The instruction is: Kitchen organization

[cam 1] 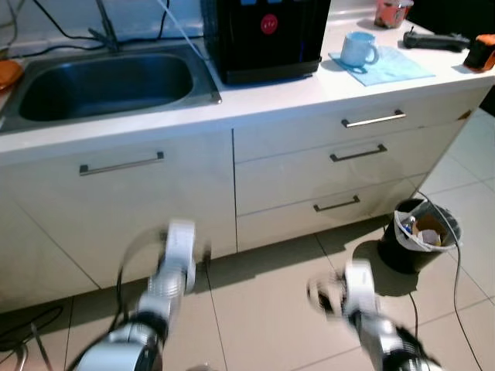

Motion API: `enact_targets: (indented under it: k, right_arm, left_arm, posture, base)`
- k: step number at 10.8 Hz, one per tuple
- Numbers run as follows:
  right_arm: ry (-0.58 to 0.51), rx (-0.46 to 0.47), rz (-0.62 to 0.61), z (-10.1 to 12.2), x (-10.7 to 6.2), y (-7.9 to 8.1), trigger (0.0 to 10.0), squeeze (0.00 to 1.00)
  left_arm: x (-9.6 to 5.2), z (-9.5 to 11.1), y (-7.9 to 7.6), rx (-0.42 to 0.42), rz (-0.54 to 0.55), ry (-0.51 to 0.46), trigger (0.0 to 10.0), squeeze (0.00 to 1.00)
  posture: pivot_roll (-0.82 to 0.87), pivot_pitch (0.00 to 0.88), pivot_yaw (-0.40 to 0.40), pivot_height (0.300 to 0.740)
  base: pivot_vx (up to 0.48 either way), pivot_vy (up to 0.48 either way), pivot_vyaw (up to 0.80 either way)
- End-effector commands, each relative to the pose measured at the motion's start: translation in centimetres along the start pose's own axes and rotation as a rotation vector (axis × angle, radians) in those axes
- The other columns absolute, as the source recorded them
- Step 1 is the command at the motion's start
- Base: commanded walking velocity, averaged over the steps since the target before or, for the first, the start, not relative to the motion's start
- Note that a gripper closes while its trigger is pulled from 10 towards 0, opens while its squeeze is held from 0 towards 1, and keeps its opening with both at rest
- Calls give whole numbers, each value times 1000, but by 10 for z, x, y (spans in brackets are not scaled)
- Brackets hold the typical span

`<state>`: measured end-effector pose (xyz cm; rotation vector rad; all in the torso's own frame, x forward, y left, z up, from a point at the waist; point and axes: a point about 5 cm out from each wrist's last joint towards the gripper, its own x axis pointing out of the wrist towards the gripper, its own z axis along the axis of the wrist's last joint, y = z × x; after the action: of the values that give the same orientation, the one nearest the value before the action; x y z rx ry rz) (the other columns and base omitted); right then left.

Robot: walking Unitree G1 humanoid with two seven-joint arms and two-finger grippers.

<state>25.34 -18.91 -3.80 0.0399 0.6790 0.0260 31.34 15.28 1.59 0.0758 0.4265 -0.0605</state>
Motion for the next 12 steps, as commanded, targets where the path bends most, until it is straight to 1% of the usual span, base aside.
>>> enact_targets:
  k: [1, 2, 3, 4, 5, 6, 7, 8, 9, 10, 11, 12]
  right_arm:
    - [-118, 43, 21, 24, 3, 4, 10000, 0]
    - [-193, 81, 35, 34, 2, 8, 10000, 0]
    - [-215, 100, 42, 37, 1, 9, 10000, 0]
    - [-289, 120, 53, 49, -1, 14, 10000, 0]
    - [-382, 129, 44, 66, -6, 15, 10000, 0]
    - [-493, 139, 33, 92, -16, 13, 10000, 0]
    - [-565, 68, -2, 105, -23, 10, 10000, 0]
    - [-643, -51, -46, 117, -34, 5, 10000, 0]
    - [-625, -24, 3, 122, -47, 1, 10000, 0]
    - [-653, -40, 20, 128, -63, 0, 10000, 0]
    - [-660, -54, 18, 130, -71, 0, 10000, 0]
    - [-735, -138, 47, 141, -88, 5, 10000, 0]
  left_arm:
    - [2, 22, 1, -9, 17, -118, 10000, 0]
    - [0, 36, 2, 4, 26, -212, 10000, 0]
    - [-3, 41, 2, 13, 28, -255, 10000, 0]
    - [-11, 50, 4, 24, 38, -326, 10000, 0]
    - [-21, 59, 10, 32, 53, -390, 10000, 0]
    - [-33, 70, 18, 5, 38, -440, 10000, 0]
    - [-42, 76, 19, 15, -7, -466, 10000, 0]
    - [-57, 84, 24, 93, -41, -508, 10000, 0]
    - [-70, 88, 30, 130, -46, -511, 10000, 0]
    - [-76, 90, 31, 125, -26, -508, 10000, 0]
    - [-80, 89, 29, 120, -21, -501, 10000, 0]
    - [-84, 99, 15, 109, -40, -544, 10000, 0]
  posture:
    - [81, 0, 34, 740]
    - [83, 0, 34, 740]
    - [84, 0, 31, 740]
    - [82, 0, 32, 740]
    - [86, 0, 33, 740]
    - [93, 0, 35, 740]
    - [97, 0, 38, 740]
    - [105, 0, 40, 740]
    - [113, 0, 43, 740]
    - [113, 0, 48, 740]
    - [106, 0, 50, 740]
    - [93, 0, 48, 740]
  base:
    - [0, 0, 0]
    - [0, 0, 0]
    - [0, 0, 0]
    - [0, 0, 0]
    - [0, 0, 0]
    - [0, 0, 0]
    - [0, 0, 0]
    - [0, 0, 0]
    - [0, 0, 0]
    - [0, 0, 0]
    - [0, 0, 0]
    - [0, 0, 0]
